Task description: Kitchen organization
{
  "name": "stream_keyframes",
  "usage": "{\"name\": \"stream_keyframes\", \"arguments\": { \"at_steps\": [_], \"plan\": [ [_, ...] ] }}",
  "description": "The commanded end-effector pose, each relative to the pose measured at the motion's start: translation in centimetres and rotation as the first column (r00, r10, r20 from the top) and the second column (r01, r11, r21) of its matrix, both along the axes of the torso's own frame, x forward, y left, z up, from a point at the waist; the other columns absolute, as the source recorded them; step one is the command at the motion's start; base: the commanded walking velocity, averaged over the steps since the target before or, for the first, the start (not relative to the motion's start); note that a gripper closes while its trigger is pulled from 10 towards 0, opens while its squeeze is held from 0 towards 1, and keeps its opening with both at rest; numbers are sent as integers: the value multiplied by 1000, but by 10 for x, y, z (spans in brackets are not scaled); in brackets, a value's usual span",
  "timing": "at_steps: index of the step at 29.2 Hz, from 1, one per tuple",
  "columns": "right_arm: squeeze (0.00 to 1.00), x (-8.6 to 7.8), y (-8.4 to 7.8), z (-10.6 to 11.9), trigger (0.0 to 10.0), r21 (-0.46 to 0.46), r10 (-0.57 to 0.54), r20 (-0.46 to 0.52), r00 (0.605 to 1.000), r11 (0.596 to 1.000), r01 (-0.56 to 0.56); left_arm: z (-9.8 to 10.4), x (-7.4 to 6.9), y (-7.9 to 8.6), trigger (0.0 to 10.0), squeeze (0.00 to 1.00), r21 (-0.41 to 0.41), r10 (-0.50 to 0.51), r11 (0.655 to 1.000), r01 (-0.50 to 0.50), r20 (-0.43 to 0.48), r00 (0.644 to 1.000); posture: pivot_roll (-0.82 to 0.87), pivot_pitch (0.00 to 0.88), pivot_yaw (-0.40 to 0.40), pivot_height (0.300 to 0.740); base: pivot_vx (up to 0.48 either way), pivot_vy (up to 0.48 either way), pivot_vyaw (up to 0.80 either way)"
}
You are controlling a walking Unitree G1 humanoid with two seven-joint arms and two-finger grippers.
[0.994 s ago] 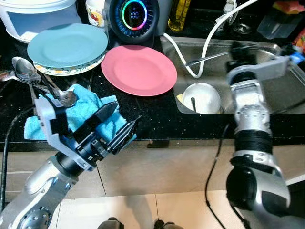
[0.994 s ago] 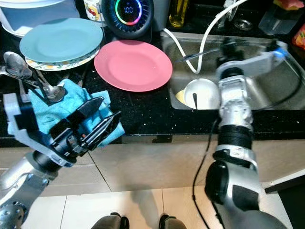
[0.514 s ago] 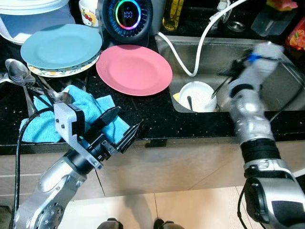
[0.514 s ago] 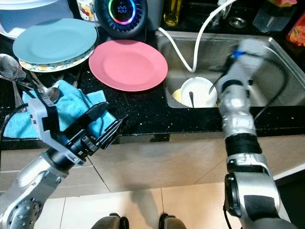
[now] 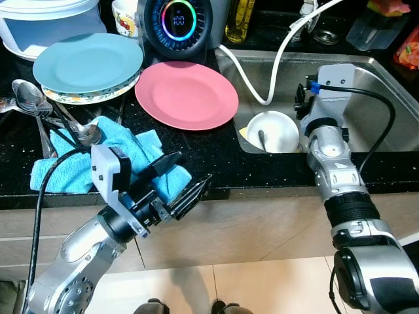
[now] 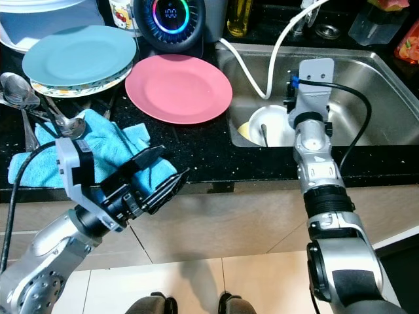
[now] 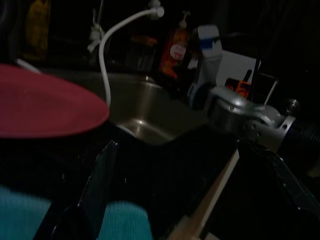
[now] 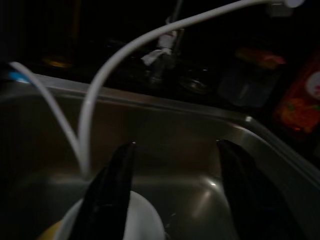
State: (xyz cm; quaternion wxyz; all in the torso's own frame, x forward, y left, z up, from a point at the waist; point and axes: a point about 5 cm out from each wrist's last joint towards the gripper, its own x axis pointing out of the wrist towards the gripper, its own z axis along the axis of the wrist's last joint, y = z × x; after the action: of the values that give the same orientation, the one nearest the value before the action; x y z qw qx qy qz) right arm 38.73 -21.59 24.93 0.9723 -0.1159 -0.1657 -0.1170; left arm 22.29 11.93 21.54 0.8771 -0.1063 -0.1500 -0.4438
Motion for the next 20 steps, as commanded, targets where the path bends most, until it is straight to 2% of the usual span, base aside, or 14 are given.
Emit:
{"name": "stream_keyframes", "arguments": {
  "at_steps": [1,5,6,8,9,10,11,12,13,15,16,17,19,20],
  "plan": [
    [616,-2,-9,-9,10000,-6,-38,-35,999,999,38,1,-2,-1,10000,0,8,-3,1000,3,2,1000,138,130,-60,740,0,0,0],
    [545,-4,-7,-3,10000,125,40,28,999,991,-43,19,0,-2,10000,0,-76,-34,996,38,49,998,134,131,-52,740,0,0,0],
    [24,-5,-2,-1,10000,215,108,59,992,970,-118,21,0,-2,10000,0,-89,-36,995,41,51,998,136,130,-49,740,0,0,0],
    [0,-7,5,3,10000,342,216,131,968,906,-248,21,2,-2,10000,0,-89,-34,995,39,53,998,136,130,-48,740,0,0,0],
    [0,-10,10,6,10000,410,285,184,941,847,-337,20,3,-2,10000,0,-79,-31,996,35,53,998,138,129,-47,740,0,0,0],
    [0,-15,17,12,10000,479,380,272,884,743,-467,19,4,-2,10000,0,-67,-28,997,32,54,998,139,127,-45,740,0,0,0],
    [0,-15,17,12,10000,479,380,272,884,743,-467,19,4,-2,10000,0,-67,-28,997,32,54,998,139,127,-45,740,0,0,0],
    [0,-21,21,16,10000,499,435,333,837,672,-547,19,4,-2,10000,0,-68,-29,997,33,54,998,140,126,-45,740,0,0,0],
    [0,-21,21,16,10000,499,435,333,837,672,-547,19,4,-2,10000,0,-68,-29,997,33,54,998,140,126,-45,740,0,0,0],
    [0,-32,27,24,10000,491,532,434,727,537,-686,20,5,-3,10000,0,-69,-30,997,34,57,998,139,125,-42,740,0,0,0],
    [0,-32,27,24,10000,491,532,434,727,537,-686,20,5,-3,10000,0,-69,-30,997,34,57,998,139,125,-42,740,0,0,0],
    [0,-38,29,27,10000,462,569,466,677,496,-735,20,6,-3,10000,0,-69,-29,997,33,59,998,139,124,-42,740,0,0,0],
    [0,-59,34,33,10000,365,669,538,513,363,-857,20,10,-3,10000,0,-52,-6,999,9,66,998,134,120,-40,740,0,0,0],
    [0,-59,34,33,10000,365,669,538,513,363,-857,20,10,-3,10000,0,-52,-6,999,9,66,998,134,120,-40,740,0,0,0]
  ]
}}
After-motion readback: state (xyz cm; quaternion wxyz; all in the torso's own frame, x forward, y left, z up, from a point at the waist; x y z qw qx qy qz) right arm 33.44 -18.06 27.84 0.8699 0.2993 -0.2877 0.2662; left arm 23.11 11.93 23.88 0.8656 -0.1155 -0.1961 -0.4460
